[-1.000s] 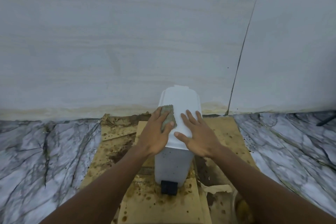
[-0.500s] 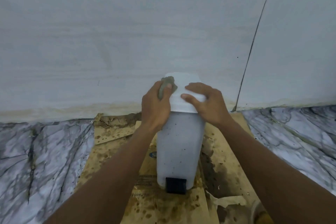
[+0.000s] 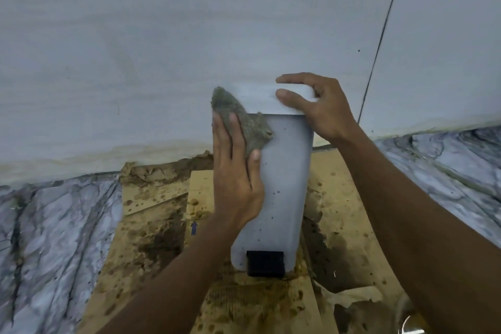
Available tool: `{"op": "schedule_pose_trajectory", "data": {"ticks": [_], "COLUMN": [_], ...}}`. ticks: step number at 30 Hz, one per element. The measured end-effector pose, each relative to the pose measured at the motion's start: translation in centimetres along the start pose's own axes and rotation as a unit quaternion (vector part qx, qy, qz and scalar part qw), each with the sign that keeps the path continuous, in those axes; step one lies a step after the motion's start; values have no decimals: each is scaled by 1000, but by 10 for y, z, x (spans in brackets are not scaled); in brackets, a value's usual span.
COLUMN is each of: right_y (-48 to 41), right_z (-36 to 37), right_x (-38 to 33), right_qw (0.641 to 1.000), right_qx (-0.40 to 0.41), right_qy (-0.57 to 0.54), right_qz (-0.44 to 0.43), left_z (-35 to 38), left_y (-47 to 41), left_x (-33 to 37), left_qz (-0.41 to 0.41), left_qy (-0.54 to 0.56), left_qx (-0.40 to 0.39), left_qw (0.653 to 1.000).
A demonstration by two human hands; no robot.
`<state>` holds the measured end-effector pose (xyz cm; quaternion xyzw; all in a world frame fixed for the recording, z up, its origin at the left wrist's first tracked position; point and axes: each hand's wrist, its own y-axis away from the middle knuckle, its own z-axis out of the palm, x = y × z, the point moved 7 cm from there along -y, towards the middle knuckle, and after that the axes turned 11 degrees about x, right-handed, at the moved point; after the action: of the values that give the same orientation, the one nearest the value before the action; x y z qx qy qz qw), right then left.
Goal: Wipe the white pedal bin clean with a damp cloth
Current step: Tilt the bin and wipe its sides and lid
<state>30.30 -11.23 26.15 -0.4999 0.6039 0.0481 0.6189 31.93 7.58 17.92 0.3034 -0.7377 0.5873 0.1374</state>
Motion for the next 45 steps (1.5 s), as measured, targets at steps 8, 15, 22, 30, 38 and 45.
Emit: {"op": "schedule_pose_trajectory", "data": {"ticks": [8, 15, 22, 30, 38, 45], "right_y": [-3, -3, -2, -1, 0, -3], "right_z": [10, 0, 5, 4, -5, -4], "right_x": [-2, 4, 1, 1, 8, 10], "right_qw": [999, 999, 996, 996, 997, 997], "right_qx": [4, 4, -26, -34, -24, -19], "right_qy": [-33, -31, -62, -56, -51, -57], "right_qz": [27, 28, 59, 67, 52, 46], "left_z": [15, 53, 13, 50, 29, 16], "left_y": [-3, 27, 14, 18, 114, 23], "left_x": [17, 46, 10, 50, -7, 2], "left_qz": [33, 310, 210, 283, 488, 394], "left_qy": [-148, -246, -221, -254, -227, -232], "left_qx": [64, -129, -57, -121, -332, -194], "left_qw": [986, 909, 951, 917, 775, 868]}}
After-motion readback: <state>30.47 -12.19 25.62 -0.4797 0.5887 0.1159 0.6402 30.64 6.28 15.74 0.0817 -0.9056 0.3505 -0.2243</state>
